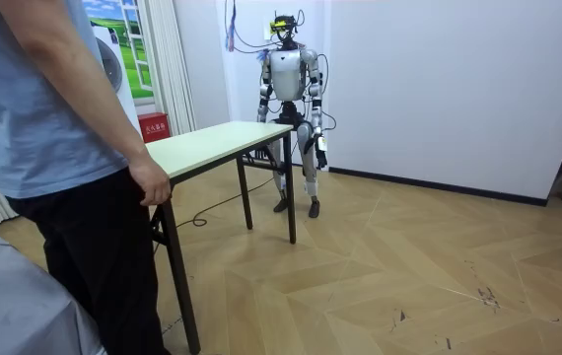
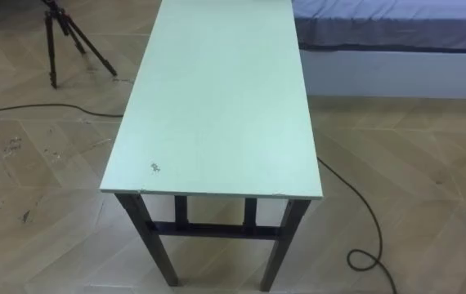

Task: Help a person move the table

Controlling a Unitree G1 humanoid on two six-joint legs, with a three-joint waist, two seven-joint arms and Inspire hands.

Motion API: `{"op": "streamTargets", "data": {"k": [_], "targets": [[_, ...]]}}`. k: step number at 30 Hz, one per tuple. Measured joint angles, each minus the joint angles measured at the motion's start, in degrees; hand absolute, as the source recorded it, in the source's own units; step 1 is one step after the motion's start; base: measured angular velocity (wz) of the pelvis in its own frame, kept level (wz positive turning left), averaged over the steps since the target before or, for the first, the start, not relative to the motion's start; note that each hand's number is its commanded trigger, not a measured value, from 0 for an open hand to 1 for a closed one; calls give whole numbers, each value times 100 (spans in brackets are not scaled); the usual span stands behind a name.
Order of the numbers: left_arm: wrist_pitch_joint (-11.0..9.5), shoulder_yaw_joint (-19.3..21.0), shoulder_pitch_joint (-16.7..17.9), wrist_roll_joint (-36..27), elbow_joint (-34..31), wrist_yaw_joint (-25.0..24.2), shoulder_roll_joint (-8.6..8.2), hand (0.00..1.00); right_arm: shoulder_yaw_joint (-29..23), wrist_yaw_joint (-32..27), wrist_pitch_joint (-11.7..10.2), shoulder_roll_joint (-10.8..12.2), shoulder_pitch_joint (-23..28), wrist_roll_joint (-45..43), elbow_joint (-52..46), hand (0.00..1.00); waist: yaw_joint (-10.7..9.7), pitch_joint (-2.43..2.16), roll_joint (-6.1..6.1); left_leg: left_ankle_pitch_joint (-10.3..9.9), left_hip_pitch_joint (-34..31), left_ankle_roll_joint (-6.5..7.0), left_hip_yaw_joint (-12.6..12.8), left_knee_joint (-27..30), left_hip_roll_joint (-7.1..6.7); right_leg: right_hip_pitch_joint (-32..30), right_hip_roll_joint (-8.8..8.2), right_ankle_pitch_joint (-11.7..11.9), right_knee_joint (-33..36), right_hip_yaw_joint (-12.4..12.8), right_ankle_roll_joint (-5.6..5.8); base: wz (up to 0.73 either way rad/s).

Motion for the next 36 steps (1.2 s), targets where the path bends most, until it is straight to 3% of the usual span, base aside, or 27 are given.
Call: {"op": "streamTargets", "data": {"k": [9,15,19,28,34,36], "targets": [[1,-9,-4,-515,135,-55,-32,0,4,-257,9,7,0,20,9,0,19,4,-21,-4,-2,6,11,0,1,13,-5,1,20,-23,1,1],[62,16,114,-1414,152,-279,-28,0,-42,-259,138,6,8,56,-9,0,48,4,-5,-5,17,7,24,0,1,9,-7,0,7,-31,2,1],[242,109,139,-2442,215,-710,-8,0,-237,-94,218,10,0,26,-9,0,43,-2,-3,-5,-39,7,26,10,1,-21,-8,0,-3,-60,2,2],[523,-13,50,-3286,226,-1678,91,0,-224,281,377,-100,-25,91,-287,0,64,-31,65,-5,-114,7,29,45,3,-93,-11,3,15,-71,-2,0],[584,-342,-6,-4230,-225,-2273,145,0,-227,524,396,-176,84,320,-1144,0,47,25,208,-36,-72,59,32,63,12,-108,-17,2,122,-81,-1,-3],[631,-396,6,-4572,-567,-2372,158,0,-223,549,501,-176,166,356,-1652,0,35,16,230,-38,-99,61,47,70,4,-131,-28,-2,122,-86,5,2]]}}
